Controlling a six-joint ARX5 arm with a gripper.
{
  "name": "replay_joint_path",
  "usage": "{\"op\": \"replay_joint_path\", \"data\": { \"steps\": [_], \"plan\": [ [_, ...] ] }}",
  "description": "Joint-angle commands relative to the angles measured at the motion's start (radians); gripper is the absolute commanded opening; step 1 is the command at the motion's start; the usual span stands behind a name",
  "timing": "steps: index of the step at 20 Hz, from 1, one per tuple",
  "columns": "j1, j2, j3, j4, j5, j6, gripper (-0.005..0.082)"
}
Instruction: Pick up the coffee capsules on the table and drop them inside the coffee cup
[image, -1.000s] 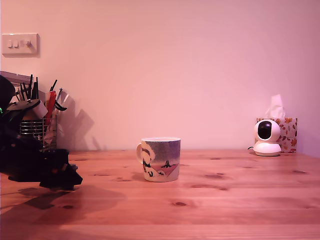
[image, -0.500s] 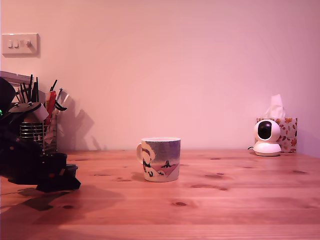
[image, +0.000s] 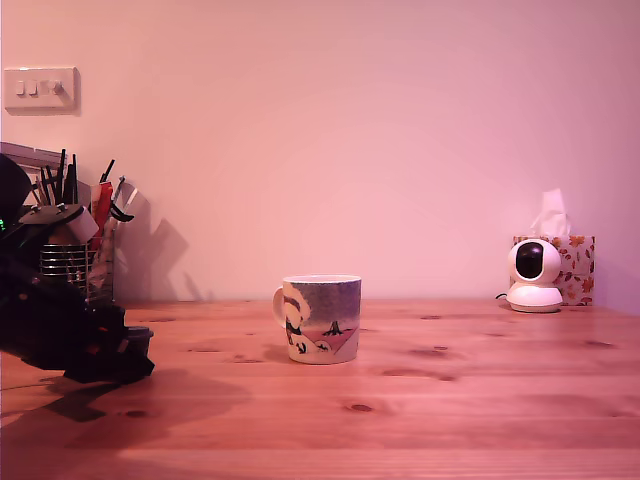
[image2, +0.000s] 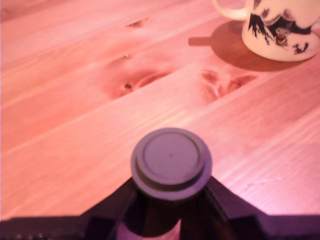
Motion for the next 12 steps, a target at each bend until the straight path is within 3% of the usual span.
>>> {"op": "replay_joint_path", "data": {
  "steps": [1,10,12],
  "plan": [
    [0.004,0.015,0.006,0.025,0.007,0.006,0.0144],
    [0.003,-0.058,0.013,0.088,0.106,-0.003,0.0145],
    [-0.005,-0.059,0.027,0.086,0.128,-0.031,0.0145]
  ]
}}
